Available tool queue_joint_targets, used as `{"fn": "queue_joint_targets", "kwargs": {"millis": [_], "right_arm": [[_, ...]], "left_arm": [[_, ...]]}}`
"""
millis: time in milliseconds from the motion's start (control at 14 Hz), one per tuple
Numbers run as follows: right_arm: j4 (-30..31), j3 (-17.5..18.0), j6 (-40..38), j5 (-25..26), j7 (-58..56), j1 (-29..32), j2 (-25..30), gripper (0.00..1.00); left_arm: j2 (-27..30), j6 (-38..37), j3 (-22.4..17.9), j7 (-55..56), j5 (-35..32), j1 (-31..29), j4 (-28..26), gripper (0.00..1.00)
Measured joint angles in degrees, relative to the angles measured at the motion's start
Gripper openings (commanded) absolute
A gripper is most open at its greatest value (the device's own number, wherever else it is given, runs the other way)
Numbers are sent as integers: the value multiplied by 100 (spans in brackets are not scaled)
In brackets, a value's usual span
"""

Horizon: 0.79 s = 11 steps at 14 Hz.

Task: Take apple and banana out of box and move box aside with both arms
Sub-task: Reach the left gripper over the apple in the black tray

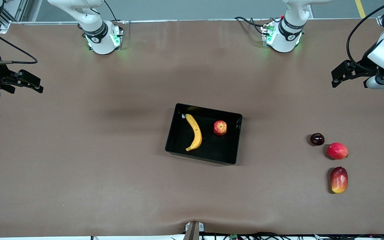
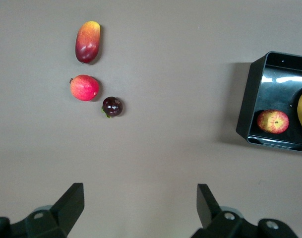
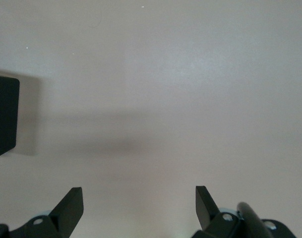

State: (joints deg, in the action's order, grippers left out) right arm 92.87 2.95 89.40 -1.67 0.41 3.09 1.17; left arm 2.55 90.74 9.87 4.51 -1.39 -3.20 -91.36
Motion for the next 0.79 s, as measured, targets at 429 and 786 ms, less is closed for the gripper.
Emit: {"fn": "queue_joint_targets", "kwargs": {"millis": [429, 786], "right_arm": [[0, 0, -2, 0, 0, 0, 0, 100], [13, -1, 0, 0, 0, 0, -4, 100]], "left_arm": [[0, 0, 5, 0, 0, 7, 0, 100], [-247, -6, 252, -7, 1, 122, -57, 100]]}}
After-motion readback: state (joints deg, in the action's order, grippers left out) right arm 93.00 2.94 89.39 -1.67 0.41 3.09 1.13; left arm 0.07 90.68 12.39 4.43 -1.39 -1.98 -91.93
